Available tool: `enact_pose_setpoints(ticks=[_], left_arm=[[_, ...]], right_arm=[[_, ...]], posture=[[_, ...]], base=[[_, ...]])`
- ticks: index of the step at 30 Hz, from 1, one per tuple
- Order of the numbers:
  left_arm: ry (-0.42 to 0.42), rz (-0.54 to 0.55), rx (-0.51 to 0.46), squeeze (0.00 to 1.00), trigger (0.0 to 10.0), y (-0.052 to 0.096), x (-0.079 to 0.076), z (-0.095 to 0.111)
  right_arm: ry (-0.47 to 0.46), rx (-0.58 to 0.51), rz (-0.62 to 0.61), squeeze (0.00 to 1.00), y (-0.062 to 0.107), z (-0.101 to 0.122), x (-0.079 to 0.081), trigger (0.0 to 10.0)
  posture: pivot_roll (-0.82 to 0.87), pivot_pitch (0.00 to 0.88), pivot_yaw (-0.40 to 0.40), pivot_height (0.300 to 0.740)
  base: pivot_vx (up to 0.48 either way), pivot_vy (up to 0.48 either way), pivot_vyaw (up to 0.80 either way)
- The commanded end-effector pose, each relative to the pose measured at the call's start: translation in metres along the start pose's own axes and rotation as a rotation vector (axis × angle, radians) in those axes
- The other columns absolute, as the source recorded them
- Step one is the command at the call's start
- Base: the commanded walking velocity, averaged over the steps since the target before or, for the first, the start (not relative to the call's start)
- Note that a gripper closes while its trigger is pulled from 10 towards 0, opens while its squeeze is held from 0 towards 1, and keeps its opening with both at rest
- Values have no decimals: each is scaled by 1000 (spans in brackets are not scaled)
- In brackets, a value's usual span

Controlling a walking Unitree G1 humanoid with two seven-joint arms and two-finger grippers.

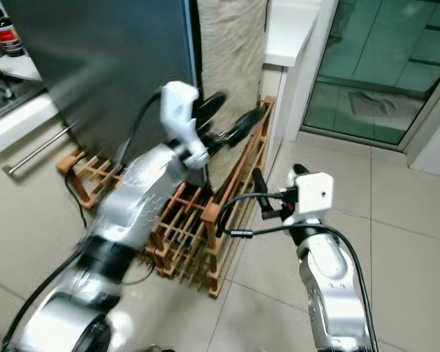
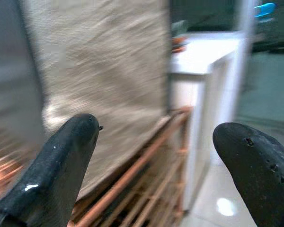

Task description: Restocking fridge

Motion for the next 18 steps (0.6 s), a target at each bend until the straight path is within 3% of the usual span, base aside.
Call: enact_pose_setpoints(ticks=[1, 2, 3, 5, 6, 7, 9, 11, 15, 16, 18], left_arm=[[-74, 61, -15, 0, 10000, 28, 12, 16], [-74, 61, -15, 0, 10000, 28, 12, 16], [-124, 100, 9, 0, 10000, 49, 13, 14], [-139, 119, 21, 0, 10000, 57, 13, 12], [-222, 244, 30, 0, 10000, 79, 21, 6], [-263, 314, 18, 0, 10000, 88, 26, 5], [-297, 429, 35, 0, 10000, 102, 31, 3], [-251, 511, 76, 0, 10000, 111, 34, -7], [-234, 502, 87, 0, 10000, 105, 34, -11], [-223, 490, 83, 0, 10000, 96, 34, -12], [-221, 491, 82, 0, 10000, 93, 34, -12]], right_arm=[[24, -34, -90, 0, 15, 10, -7, 10000], [24, -34, -90, 0, 15, 10, -7, 10000], [42, -25, -124, 0, 27, 9, -9, 10000], [53, -19, -138, 0, 32, 8, -10, 10000], [70, -16, -224, 0, 41, 7, -21, 10000], [77, -16, -258, 0, 43, 8, -25, 10000], [102, -22, -298, 0, 47, 10, -30, 10000], [131, 1, -305, 0, 48, 7, -31, 10000], [136, 26, -286, 0, 43, 3, -28, 10000], [137, 37, -268, 0, 36, 1, -26, 10000], [138, 39, -263, 0, 33, 0, -26, 10000]], posture=[[-107, 5, 48, 740], [-107, 5, 48, 740], [-85, 13, 37, 740], [-85, 13, 37, 740], [-60, 22, 30, 740], [-60, 22, 30, 740], [-56, 21, 30, 740], [-53, 18, 30, 740], [-56, 17, 31, 740], [-62, 12, 35, 740], [-62, 12, 35, 740]], base=[[0, 0, 0], [0, 0, 0], [0, 0, 0], [0, 0, 0], [0, 0, 0], [0, 0, 0], [0, 0, 0], [0, 0, 0], [0, 0, 0], [0, 0, -756], [0, 0, -756]])
Point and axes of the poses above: a point about 5 cm out from each wrist's last joint towards the gripper, its own y axis pointing back from the gripper into the wrist, its own z axis along the axis of the wrist's last joint, x = y × z, the point moved 1 cm from there along -y, pointing out of the wrist towards the gripper, and after that the axes turned 6 degrees about y, right-handed, at the moved point
